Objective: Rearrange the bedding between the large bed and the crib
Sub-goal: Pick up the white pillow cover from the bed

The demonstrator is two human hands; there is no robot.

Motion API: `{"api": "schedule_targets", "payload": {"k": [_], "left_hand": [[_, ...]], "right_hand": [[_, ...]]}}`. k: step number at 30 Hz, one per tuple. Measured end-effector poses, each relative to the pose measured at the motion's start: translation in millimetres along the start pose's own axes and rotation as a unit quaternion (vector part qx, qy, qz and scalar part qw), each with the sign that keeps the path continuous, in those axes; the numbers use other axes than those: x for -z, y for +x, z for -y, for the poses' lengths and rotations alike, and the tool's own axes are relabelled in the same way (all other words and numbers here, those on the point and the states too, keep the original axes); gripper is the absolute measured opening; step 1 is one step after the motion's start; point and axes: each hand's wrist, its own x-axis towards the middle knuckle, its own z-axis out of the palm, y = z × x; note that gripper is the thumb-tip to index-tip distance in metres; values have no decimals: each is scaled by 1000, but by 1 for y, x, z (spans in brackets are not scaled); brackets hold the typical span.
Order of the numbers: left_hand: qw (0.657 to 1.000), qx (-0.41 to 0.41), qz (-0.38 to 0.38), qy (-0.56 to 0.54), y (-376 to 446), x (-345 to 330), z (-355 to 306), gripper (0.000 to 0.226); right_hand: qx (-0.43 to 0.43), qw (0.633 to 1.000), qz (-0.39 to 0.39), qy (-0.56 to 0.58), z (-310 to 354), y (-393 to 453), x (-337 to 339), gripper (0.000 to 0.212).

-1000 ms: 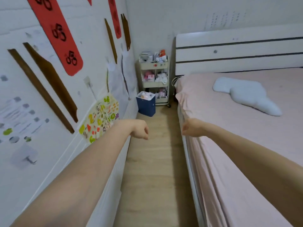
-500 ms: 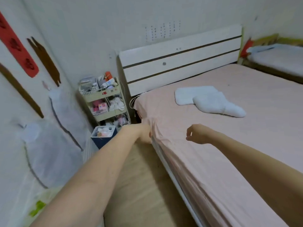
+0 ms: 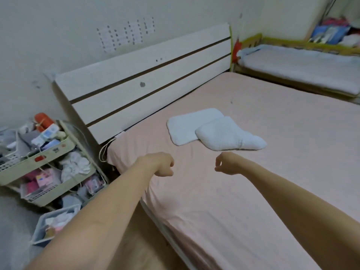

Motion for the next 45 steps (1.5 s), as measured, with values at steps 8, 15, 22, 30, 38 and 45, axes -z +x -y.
{"api": "schedule_targets", "payload": {"k": [8, 15, 22, 30, 38, 45], "left_hand": [[999, -45, 5, 28, 177, 59, 63, 54], [995, -96, 19, 4, 373, 63, 112, 50], [996, -74, -14, -49, 550, 21, 129, 66], [794, 261, -66, -545, 690, -51, 130, 111], [609, 380, -150, -680, 737, -58, 127, 88], [582, 223, -66, -779, 742, -43, 118, 52]], "right_hand": [[-93, 996, -8, 6, -15, 155, 32, 33], [-187, 982, -12, 19, -23, 307, 6, 40], [-255, 964, -71, 39, -47, 455, -56, 71], [-338, 931, -137, 24, -87, 595, -139, 94], [-391, 885, -253, -13, -108, 649, -159, 49], [-350, 894, -266, 85, -135, 640, -131, 27]]}}
